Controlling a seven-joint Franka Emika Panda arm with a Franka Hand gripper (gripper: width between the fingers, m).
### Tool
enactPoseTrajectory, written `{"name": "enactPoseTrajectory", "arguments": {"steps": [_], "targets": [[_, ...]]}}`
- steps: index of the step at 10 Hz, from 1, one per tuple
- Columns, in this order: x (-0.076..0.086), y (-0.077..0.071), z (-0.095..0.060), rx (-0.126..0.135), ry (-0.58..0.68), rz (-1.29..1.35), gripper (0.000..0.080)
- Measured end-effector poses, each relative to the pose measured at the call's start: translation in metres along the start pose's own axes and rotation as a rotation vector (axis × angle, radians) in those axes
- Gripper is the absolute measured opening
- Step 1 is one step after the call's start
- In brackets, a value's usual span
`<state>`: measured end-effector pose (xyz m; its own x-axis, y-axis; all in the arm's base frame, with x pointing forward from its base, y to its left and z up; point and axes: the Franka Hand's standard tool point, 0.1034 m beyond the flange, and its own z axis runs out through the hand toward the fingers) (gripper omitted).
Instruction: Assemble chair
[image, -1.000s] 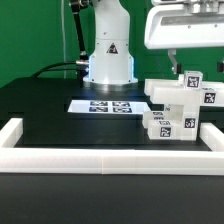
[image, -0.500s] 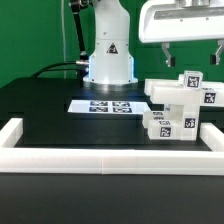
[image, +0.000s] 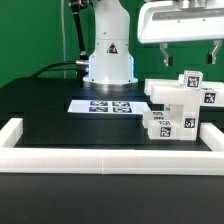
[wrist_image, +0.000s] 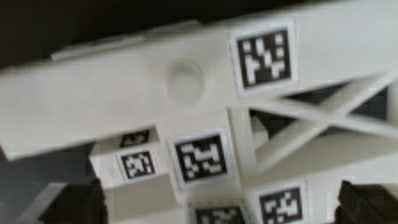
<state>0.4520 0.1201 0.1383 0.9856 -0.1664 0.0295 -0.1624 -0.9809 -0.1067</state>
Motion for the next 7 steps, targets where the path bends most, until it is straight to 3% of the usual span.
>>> {"name": "enactPoseTrajectory", "arguments": {"steps": [2, 6, 7], "targets": [[-0.012, 0.004, -0.002, -0.003, -0.007, 0.022, 0.0648], [-0.012, 0.005, 0.000, -0.006, -0.010, 0.021, 0.0648], [-0.020, 0.006, 0.000, -0.004, -0.012, 0.024, 0.0648]]}}
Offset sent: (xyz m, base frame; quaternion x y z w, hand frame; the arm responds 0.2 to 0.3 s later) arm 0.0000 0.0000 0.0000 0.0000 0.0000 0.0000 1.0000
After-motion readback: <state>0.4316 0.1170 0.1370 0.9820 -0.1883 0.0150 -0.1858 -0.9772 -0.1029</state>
